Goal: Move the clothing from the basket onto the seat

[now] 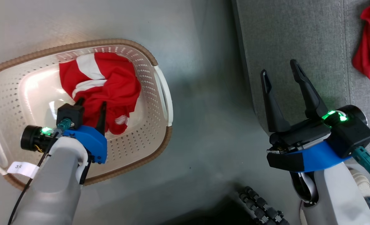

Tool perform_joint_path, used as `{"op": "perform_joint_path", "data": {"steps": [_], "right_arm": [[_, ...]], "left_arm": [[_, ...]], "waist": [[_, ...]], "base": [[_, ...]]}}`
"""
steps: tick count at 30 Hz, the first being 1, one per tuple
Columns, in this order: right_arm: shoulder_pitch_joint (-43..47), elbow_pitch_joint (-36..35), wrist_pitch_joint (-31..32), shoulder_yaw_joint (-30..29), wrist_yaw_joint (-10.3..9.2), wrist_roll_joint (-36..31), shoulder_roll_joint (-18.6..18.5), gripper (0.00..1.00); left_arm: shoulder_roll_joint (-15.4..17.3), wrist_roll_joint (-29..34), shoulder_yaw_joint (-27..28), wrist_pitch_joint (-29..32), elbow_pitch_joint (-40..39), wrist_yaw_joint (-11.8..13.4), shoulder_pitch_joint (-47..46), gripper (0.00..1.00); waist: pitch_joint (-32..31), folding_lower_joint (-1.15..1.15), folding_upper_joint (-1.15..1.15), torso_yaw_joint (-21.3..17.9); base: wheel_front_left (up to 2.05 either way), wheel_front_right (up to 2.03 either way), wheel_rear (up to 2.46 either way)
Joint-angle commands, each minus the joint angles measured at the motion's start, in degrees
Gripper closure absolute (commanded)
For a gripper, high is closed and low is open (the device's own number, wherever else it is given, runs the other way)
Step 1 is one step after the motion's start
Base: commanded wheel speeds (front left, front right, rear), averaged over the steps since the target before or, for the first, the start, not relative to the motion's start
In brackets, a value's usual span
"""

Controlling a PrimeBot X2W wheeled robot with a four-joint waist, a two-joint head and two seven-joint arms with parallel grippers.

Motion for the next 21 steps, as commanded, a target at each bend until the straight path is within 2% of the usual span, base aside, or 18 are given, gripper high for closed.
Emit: {"op": "perform_joint_path", "data": {"steps": [1, 8, 9, 10, 11, 21], "right_arm": [[-0.95, -0.29, -0.35, 0.36, 0.01, 0.69, 0.05, 0.0], [-0.44, 0.21, -0.53, 1.2, 0.01, 1.42, 0.06, 0.0], [-0.4, 0.29, -0.53, 1.27, 0.01, 1.52, 0.06, 0.0], [-0.4, 0.36, -0.53, 1.32, 0.01, 1.61, 0.06, 0.0], [-0.43, 0.32, -0.53, 1.38, 0.01, 1.64, 0.05, 0.0], [-0.91, -0.01, -0.56, 1.59, 0.01, 2.08, 0.05, 0.0]], "left_arm": [[0.67, 0.52, -0.03, -0.27, 0.96, 0.66, -1.71, 0.0], [0.16, 1.3, -1.08, 0.47, 6.11, 2.02, -4.92, 0.0], [-0.04, 1.42, -1.28, 0.74, 6.86, 2.22, -5.37, 0.24], [-0.24, 1.69, -1.57, 0.91, 7.48, 2.35, -5.87, 0.66], [-0.43, 1.7, -1.76, 0.97, 8.04, 2.34, -6.28, 1.0], [-1.09, -0.23, -1.67, 0.68, 11.57, 1.1, -7.71, 1.0]], "waist": [[1.06, -0.01, 0.0, -0.92], [1.72, -0.01, 0.0, -1.64], [1.72, -0.01, 0.0, -1.68], [1.72, -0.01, 0.0, -1.71], [1.69, -0.01, 0.0, -1.73], [1.11, -0.01, 0.0, -1.92]], "base": [[0.0, 0.0, 0.0], [0.0, 0.0, 0.0], [0.0, 0.0, 0.0], [0.0, 0.0, 0.0], [0.0, 0.0, 0.0], [0.0, 0.0, 0.0]]}}
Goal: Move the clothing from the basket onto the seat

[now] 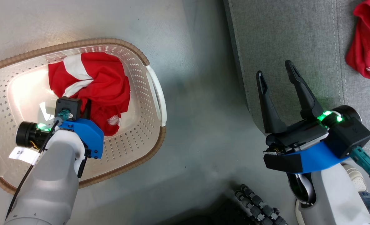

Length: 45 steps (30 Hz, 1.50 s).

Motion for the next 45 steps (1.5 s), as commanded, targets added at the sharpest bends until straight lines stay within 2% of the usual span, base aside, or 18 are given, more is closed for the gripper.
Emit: {"op": "perform_joint_path", "data": {"steps": [1, 11, 20, 32, 45], "right_arm": [[-0.79, -0.1, -0.31, 0.05, 0.01, 0.04, 0.05, 0.0], [-1.59, 0.62, -0.31, 0.57, 0.01, -0.58, 0.05, 0.0], [-1.83, 2.23, -0.31, 0.61, 0.01, -1.62, 0.04, 0.0], [2.2, 6.18, 0.0, -0.34, 0.01, -4.29, 0.02, 0.0], [7.25, 6.46, 2.58, -0.37, 0.01, -4.78, 0.02, 0.0]], "left_arm": [[0.03, -0.43, 0.18, -0.22, 0.27, -0.27, -1.08, 1.0], [-0.87, -1.92, 0.26, -0.73, 0.6, -0.88, -0.81, 1.0], [-2.56, -3.34, 0.08, -1.02, -1.04, -1.71, 2.86, 1.0], [-5.52, -3.62, -0.87, -1.06, -12.05, -2.37, 13.28, 1.0], [-5.29, -2.8, -3.79, -1.06, -27.46, -2.53, 21.37, 1.0]], "waist": [[-0.07, 0.0, 0.0, 0.02], [-2.6, 0.0, 0.0, 1.36], [-10.28, 0.0, 0.0, 3.5], [-25.83, 0.0, 0.0, 8.31], [-38.61, 0.0, 0.0, 11.82]], "base": [[0.0, 0.0, 0.0], [0.0, 0.0, 0.0], [0.0, 0.0, 0.0], [0.0, 0.0, 0.0], [0.0, 0.0, 0.0]]}}
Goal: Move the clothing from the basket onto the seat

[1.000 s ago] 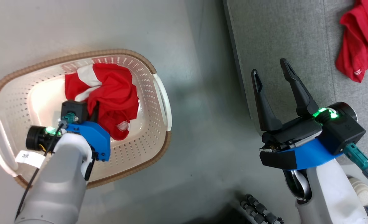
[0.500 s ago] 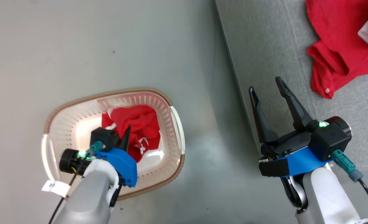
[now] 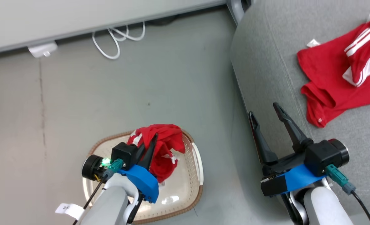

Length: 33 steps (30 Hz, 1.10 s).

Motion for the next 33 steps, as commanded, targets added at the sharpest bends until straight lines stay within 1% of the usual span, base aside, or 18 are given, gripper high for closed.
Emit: {"op": "perform_joint_path", "data": {"steps": [1, 6, 10, 13, 21, 28, 33], "right_arm": [[1.08, 0.01, 0.33, -0.04, 0.02, -0.16, -0.03, 0.0], [3.02, 0.57, 1.19, -0.27, 0.01, -0.28, -0.02, 0.0], [4.56, 0.32, 1.97, -0.76, 0.01, -0.47, -0.03, 0.0], [6.2, 0.05, 2.79, -1.42, 0.02, -0.41, -0.02, 0.0], [8.67, 0.76, 3.81, -1.2, 0.02, 0.28, -0.03, 0.0], [9.68, 0.99, 4.25, -0.35, 0.02, 0.67, -0.03, 0.0], [9.48, 1.15, 4.49, 0.59, 0.01, 1.02, -0.03, 0.0]], "left_arm": [[0.29, -0.01, -0.61, -0.28, -1.59, -0.39, 0.59, 1.0], [0.83, -0.62, -4.46, -0.29, -5.9, -0.4, 1.42, 1.0], [1.07, -2.48, -7.86, -0.29, -7.92, -0.39, -0.37, 1.0], [0.88, -4.42, -11.18, -0.29, -8.56, -0.23, -3.01, 1.0], [0.35, -8.92, -17.48, 0.53, -8.16, -0.23, -9.27, 1.0], [-0.36, -12.94, -20.65, 2.65, -8.3, -0.23, -13.46, 1.0], [-0.7, -15.0, -21.74, 4.05, -8.1, -0.23, -15.27, 1.0]], "waist": [[-3.8, 0.02, 0.0, 1.63], [-8.57, 0.02, 0.0, 2.77], [-11.31, 0.02, 0.0, 4.21], [-13.25, 0.02, 0.0, 5.96], [-16.96, 0.02, 0.0, 8.31], [-18.92, 0.02, 0.0, 9.07], [-19.34, 0.02, 0.0, 8.94]], "base": [[0.0, 0.0, 0.0], [0.0, 0.0, 0.0], [0.0, 0.0, 0.0], [0.0, 0.0, 0.0], [0.0, 0.0, 0.0], [0.0, 0.0, 0.0], [0.0, 0.0, 0.0]]}}
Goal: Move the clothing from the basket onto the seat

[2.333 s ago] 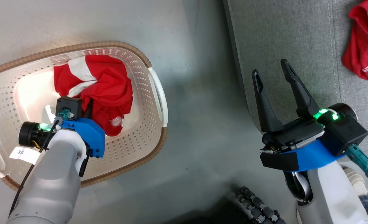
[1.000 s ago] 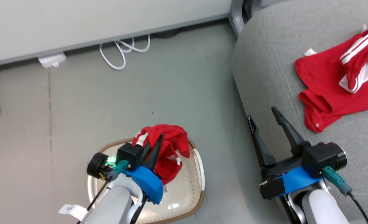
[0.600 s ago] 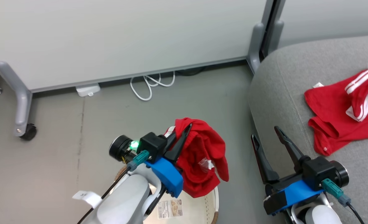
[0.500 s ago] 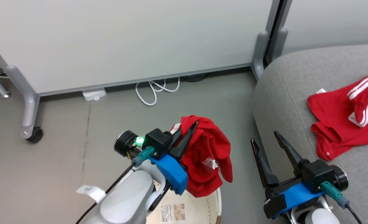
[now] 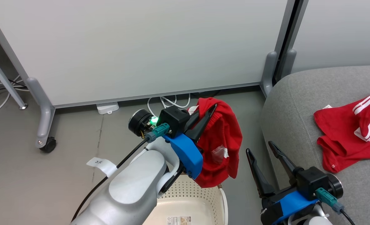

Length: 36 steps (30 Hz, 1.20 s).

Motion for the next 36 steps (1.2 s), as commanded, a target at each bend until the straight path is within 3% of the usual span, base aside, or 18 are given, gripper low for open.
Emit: {"op": "perform_joint_path", "data": {"steps": [1, 14, 22, 36], "right_arm": [[0.3, 0.15, 0.12, 0.3, 0.03, 0.24, -0.03, 0.0], [-4.11, 3.59, 4.14, 2.44, 0.03, -0.42, -0.03, 0.0], [-12.97, 13.17, 8.79, 4.68, 0.02, 0.19, -0.03, 0.0], [-22.73, 27.49, 7.25, 8.96, 0.03, 3.02, -0.03, 0.0]], "left_arm": [[-0.09, -0.55, -0.35, 0.34, 0.09, -0.01, -1.03, 1.0], [-0.23, -1.99, -2.43, -0.1, 0.0, -0.02, -1.67, 1.0], [-0.54, -2.36, -4.02, -0.18, -0.5, -0.02, -2.43, 1.0], [-1.0, -3.46, -6.17, -0.35, -1.2, -0.02, -3.27, 1.0]], "waist": [[-0.06, 0.0, -0.01, -0.11], [0.5, 0.0, -0.01, -0.37], [1.71, 0.0, -0.01, 0.35], [1.88, 0.0, -0.01, 1.48]], "base": [[0.0, 0.0, 0.0], [0.0, 0.0, 0.0], [0.0, 0.0, 0.0], [0.0, 0.0, 0.0]]}}
